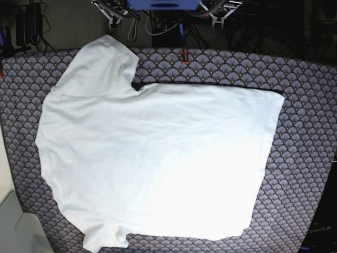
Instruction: Fold the T-shirt properly
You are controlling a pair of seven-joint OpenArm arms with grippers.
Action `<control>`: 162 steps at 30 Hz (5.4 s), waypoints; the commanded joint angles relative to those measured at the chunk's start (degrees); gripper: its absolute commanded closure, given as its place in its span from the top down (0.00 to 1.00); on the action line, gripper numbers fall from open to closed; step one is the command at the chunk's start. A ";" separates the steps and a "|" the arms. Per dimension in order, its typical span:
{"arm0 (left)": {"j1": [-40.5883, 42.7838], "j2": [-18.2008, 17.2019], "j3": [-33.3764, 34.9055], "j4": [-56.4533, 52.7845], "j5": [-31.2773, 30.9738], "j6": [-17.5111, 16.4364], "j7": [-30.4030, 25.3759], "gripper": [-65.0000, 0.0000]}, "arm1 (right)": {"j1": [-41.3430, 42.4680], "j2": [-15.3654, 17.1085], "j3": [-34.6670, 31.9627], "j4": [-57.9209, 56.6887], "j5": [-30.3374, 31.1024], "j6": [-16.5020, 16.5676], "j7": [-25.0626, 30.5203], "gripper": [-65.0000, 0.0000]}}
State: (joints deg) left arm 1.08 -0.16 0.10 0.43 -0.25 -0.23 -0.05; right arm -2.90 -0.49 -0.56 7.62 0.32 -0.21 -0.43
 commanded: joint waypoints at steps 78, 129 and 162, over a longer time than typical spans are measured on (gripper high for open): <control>59.62 -9.11 -13.42 115.57 -8.41 -0.34 6.08 0.01 | -58.60 8.98 5.00 107.86 0.34 0.95 -4.89 0.22; 54.79 -7.62 -27.40 115.66 -8.41 0.01 6.08 0.76 | -33.19 9.41 15.81 90.10 24.43 26.19 -26.43 0.44; 14.26 -2.52 -29.94 95.09 -8.41 -0.61 29.29 0.77 | -32.93 9.77 15.72 90.10 24.25 26.19 -26.43 0.00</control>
State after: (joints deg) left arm 15.77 -2.20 -29.78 94.67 -8.62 -0.86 30.17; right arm -35.27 8.86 15.09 97.36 24.91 25.63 -25.82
